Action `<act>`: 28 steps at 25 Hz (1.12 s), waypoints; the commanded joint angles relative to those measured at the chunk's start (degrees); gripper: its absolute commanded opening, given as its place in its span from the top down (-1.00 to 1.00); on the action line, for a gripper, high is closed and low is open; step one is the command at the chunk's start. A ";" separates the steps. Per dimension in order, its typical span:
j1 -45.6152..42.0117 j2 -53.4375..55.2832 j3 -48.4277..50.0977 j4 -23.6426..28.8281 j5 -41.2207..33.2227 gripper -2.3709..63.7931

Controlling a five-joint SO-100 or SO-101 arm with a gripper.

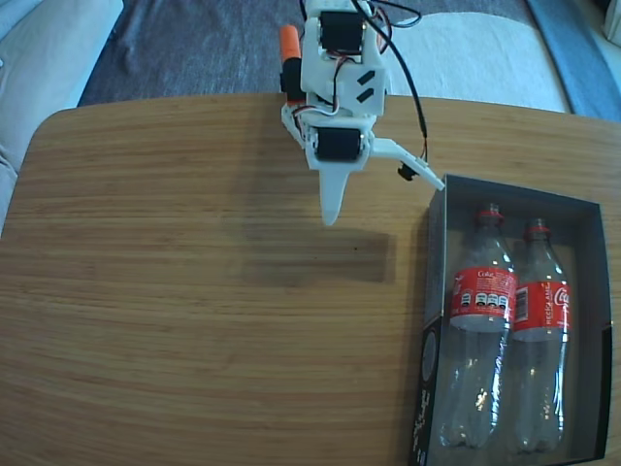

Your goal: Grasp the bottles and put them in the box.

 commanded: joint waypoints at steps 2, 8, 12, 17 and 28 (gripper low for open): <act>0.62 3.34 -0.09 1.05 0.35 0.93; 0.35 6.06 0.79 1.76 0.00 0.93; 0.26 6.06 0.79 1.76 0.00 0.93; 0.26 6.06 0.79 1.76 -0.09 0.93; 0.26 6.06 0.79 1.76 -0.09 0.93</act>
